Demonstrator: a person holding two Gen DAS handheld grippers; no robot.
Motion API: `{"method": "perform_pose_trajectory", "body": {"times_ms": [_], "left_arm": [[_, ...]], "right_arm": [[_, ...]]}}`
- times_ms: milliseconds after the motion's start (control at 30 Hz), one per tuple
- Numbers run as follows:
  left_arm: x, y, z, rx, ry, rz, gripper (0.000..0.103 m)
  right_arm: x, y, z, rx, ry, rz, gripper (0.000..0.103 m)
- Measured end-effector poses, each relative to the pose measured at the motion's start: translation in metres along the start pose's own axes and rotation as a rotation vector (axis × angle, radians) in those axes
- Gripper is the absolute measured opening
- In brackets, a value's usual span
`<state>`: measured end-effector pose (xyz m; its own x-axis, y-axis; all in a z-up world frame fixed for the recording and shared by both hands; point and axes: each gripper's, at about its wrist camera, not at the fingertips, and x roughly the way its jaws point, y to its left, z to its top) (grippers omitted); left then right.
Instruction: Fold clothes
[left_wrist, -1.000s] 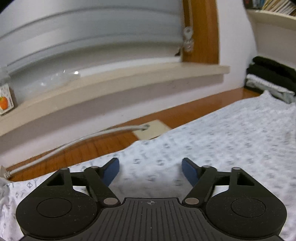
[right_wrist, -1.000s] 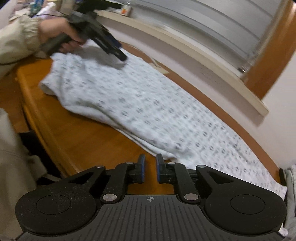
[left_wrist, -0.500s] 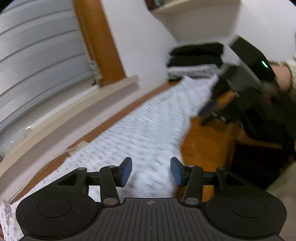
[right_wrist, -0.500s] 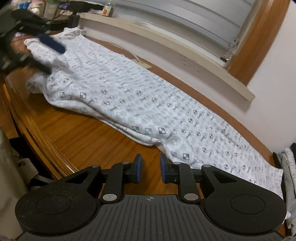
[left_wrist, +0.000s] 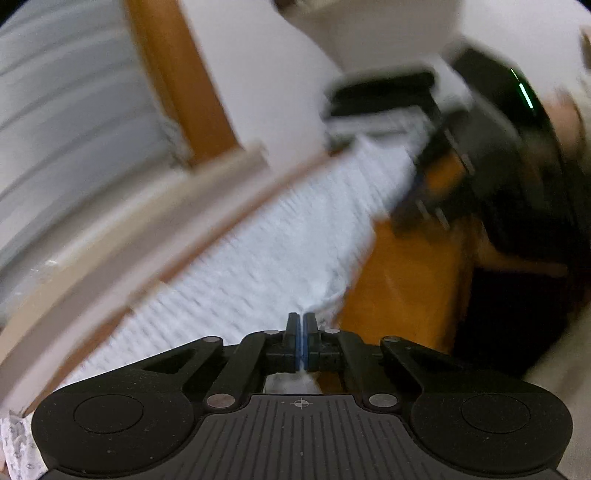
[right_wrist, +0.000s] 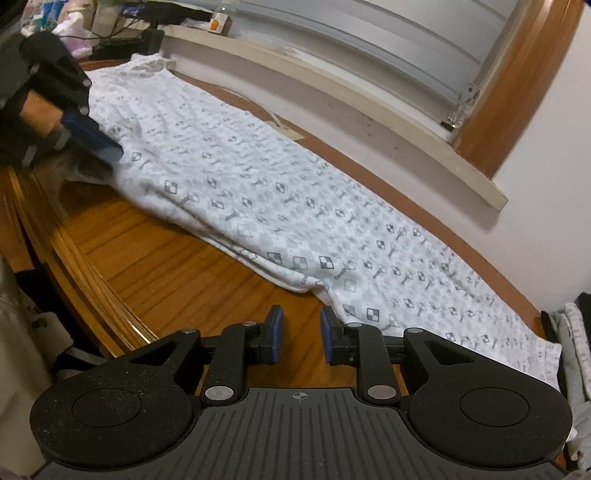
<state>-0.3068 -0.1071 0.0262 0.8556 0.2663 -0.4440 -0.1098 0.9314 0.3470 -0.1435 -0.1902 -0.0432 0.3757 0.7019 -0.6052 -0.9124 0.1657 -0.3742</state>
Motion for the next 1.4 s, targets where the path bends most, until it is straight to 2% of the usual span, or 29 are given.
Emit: {"method": "perform_pose_trajectory", "body": {"times_ms": [133,333,733,967,1067,1100,1133,1267,1400], "left_arm": [[-0.013,0.030,0.013,-0.127,-0.093,-0.002,0.001],[-0.005,0.038,0.014,-0.135,-0.079,0.013,0.001],[0.015,0.047,0.011,-0.148,-0.036,0.037,0.001],[0.011,0.049,0.011,-0.170,-0.056,0.029,0.001],[0.005,0.048,0.013,-0.168,-0.067,0.023,0.001],[0.004,0.048,0.014,-0.167,-0.075,0.027,0.001],[0.003,0.048,0.014,-0.166,-0.077,0.027,0.001],[-0.001,0.048,0.015,-0.165,-0.081,0.027,0.001],[-0.003,0.045,0.013,-0.148,-0.075,0.028,0.001]], "right_arm": [[-0.001,0.002,0.002,0.006,-0.020,0.024,0.023],[0.001,0.011,0.016,0.014,-0.083,0.106,0.023],[0.012,0.051,0.050,-0.069,-0.143,0.270,0.023],[0.022,0.072,0.066,-0.134,-0.151,0.294,0.023],[0.028,0.069,0.071,-0.122,-0.149,0.302,0.023],[0.030,0.068,0.071,-0.113,-0.145,0.311,0.018],[0.032,0.066,0.072,-0.104,-0.142,0.321,0.003],[0.032,0.059,0.072,-0.080,-0.129,0.362,0.003],[0.003,0.054,0.070,-0.064,-0.143,0.422,0.002]]}}
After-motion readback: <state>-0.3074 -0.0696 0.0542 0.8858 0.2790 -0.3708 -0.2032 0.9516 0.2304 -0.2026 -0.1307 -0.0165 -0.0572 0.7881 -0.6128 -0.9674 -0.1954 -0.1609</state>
